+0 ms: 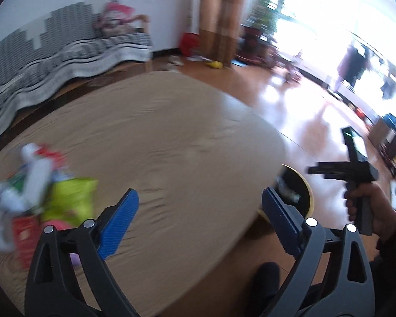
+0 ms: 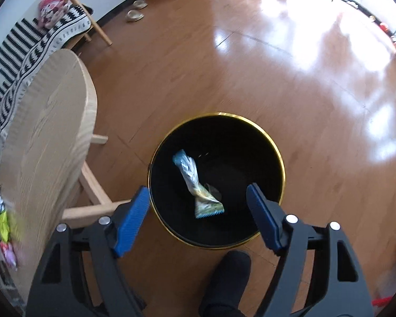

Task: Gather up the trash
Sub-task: 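Return both tools to the table and grasp the clear plastic bag with the left tool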

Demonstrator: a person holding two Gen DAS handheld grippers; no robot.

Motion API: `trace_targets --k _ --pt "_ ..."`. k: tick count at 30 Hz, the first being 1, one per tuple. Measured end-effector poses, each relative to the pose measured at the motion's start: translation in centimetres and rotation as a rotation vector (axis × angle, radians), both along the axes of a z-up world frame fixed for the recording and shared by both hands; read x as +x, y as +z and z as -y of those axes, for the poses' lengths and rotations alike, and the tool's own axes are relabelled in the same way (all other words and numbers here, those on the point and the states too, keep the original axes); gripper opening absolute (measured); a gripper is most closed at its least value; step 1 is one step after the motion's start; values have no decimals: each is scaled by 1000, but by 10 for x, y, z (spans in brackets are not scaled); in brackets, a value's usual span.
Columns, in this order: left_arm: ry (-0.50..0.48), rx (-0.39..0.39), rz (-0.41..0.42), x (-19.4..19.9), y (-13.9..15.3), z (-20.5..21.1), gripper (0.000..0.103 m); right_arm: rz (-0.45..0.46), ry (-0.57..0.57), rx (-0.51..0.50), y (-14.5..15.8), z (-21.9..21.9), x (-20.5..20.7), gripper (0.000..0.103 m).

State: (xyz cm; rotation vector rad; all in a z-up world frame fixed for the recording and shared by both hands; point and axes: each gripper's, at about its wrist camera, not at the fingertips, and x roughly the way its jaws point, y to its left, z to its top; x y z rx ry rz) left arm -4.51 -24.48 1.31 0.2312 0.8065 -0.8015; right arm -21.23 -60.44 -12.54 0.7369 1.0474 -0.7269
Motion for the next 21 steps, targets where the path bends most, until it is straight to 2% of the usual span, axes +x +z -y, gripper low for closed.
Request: trace_targets --k 3,6,8,9,13,17,21 --pt "113 -28 37 16 8 -56 92 75 -16 -56 30 -19 10 74" --pt "227 -48 58 33 11 -113 92 176 49 -101 63 -55 36 74" --pt "332 -54 68 49 13 -154 92 237 138 -112 80 -88 63 74" --pt "377 -56 68 58 13 -173 92 277 219 -112 89 -116 85 74" --pt "561 -59 40 85 2 -249 93 336 478 -92 100 -208 145 74" --pt "698 -61 -47 104 -23 -310 92 356 740 -20 100 -309 191 74" --pt "754 -47 -66 111 -35 -341 92 327 873 4 90 -367 216 74"
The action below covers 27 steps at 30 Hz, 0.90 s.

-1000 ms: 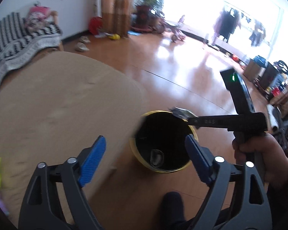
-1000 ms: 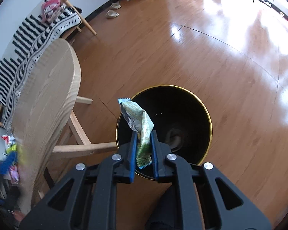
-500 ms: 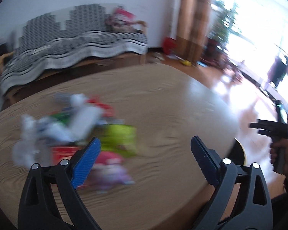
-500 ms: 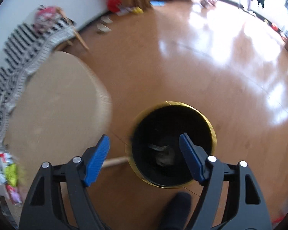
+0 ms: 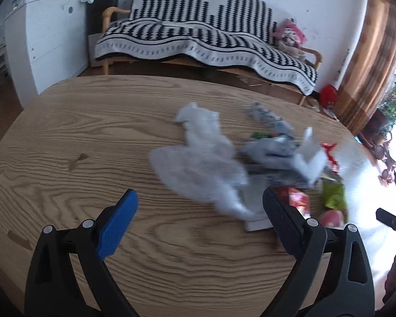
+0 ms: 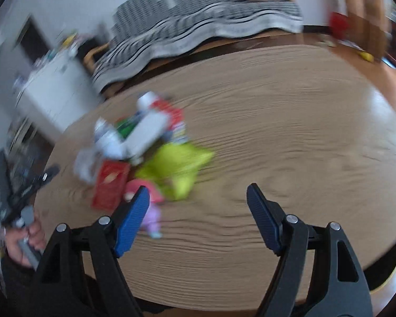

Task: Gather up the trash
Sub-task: 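Return both tools to the table and grasp the clear plastic bag with the left tool, then grasp the green snack bag with the right tool while the left tool lifts the plastic bag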

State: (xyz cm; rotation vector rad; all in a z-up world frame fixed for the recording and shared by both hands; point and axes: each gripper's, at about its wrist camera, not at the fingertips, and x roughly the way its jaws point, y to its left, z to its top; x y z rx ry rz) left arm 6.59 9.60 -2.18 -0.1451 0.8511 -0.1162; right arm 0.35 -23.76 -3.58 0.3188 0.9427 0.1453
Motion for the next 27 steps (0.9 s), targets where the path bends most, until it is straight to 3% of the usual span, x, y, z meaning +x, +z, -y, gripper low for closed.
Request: trace_targets --k 7,14,18,20,21,22,24,25,27 --pt "11 -4 -34 18 -16 -19 92 -77 -41 65 -25 -12 39 74" --pt "-36 -50 -128 60 -47 4 92 -131 -78 135 -42 -6 60 74" --pt "-47 52 -149 72 -62 22 92 -138 -83 123 -47 -6 67 74" --pt "-38 74 -147 73 -65 23 92 -147 -83 124 -51 -7 72 69" --pt "-37 69 -150 73 -66 23 86 -146 -78 131 -51 -8 72 66" --pt "-38 56 -151 72 -67 22 78 -150 -72 131 -52 -9 72 52" --pt "-36 53 -155 72 -69 22 44 -141 -76 121 -52 -9 66 48" --pt "-42 56 -156 71 -69 21 33 -136 -73 123 -51 -9 65 46" --pt "-56 42 -164 68 -68 20 24 -126 -75 121 -46 -5 60 40"
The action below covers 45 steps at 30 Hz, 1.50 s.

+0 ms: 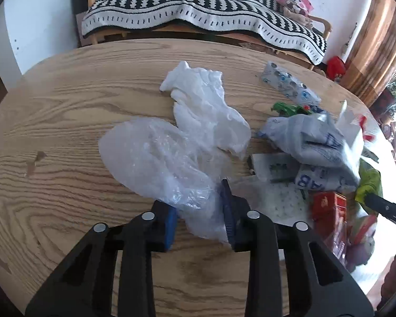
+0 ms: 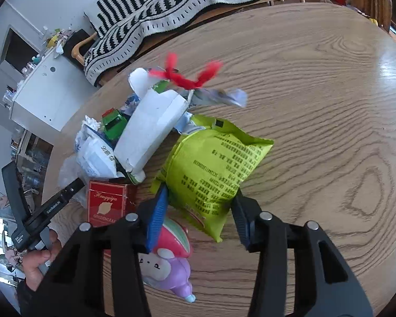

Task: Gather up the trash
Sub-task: 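Grasp the green snack bag with the right tool while the left tool lifts the plastic bag, then carry both bags over the bin and open the left tool to drop the plastic bag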

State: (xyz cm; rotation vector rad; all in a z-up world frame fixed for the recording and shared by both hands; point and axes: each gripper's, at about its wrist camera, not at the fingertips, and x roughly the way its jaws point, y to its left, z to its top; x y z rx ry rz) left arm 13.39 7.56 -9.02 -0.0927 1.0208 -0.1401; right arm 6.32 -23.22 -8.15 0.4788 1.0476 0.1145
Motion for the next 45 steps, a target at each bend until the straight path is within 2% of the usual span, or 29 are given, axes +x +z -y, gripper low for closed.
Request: trace_targets --k 7,11,13,16,19,25,30,35,40,45 --pt "19 13 98 -28 37 -5 20 87 3 -17 31 12 -25 38" --pt "60 -20 165 -46 62 -6 20 127 -4 -29 47 26 -47 38" --pt "43 -37 194 -51 74 8 20 144 -17 -55 55 34 -58 38" --pt "-16 -59 219 -59 87 44 20 166 -57 -93 66 57 -79 38" --pt "-120 -95 239 -74 100 96 20 185 -111 -150 76 87 -105 38" --pt "-386 -146 280 -123 119 223 20 196 -252 -246 84 166 -171 38" --pt "-629 -180 254 -178 108 339 20 173 -399 -311 79 238 -235 38" --pt "-832 -205 184 -228 77 439 20 113 -544 -296 58 308 -292 38" --pt "-948 -173 82 -262 27 516 21 25 -653 -240 22 363 -335 38" --pt "-1009 -121 0 -270 -18 564 21 -68 -703 -183 -16 396 -356 38"
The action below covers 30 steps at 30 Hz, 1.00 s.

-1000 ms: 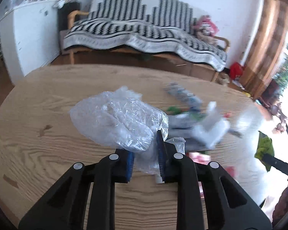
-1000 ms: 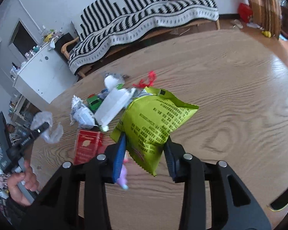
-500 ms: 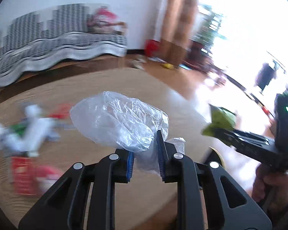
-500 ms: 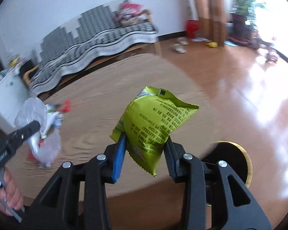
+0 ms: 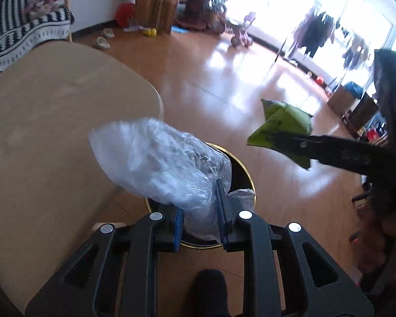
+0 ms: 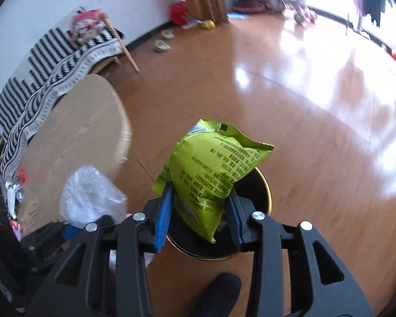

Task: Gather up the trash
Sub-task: 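Carry both bags over the bin and open the left tool to drop the plastic bag, then open the right tool over the bin to drop the green snack bag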

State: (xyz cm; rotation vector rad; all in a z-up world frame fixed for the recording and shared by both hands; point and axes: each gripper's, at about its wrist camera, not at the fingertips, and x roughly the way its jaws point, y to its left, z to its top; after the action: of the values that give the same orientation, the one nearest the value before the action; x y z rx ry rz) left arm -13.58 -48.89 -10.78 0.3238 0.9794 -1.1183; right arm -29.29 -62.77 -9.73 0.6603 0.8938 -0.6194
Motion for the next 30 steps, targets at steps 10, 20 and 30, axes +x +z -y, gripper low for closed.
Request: trace_targets --k 10,20,30 --pt "-95 41 9 -9 -39 44 26 -26 -14 32 -9 6 9 38" --pt "-104 15 31 -11 -32 43 71 -27 -25 45 -11 10 -1 38" --pt "-96 -49 101 -17 14 0 84 -56 16 72 -20 7 16 39"
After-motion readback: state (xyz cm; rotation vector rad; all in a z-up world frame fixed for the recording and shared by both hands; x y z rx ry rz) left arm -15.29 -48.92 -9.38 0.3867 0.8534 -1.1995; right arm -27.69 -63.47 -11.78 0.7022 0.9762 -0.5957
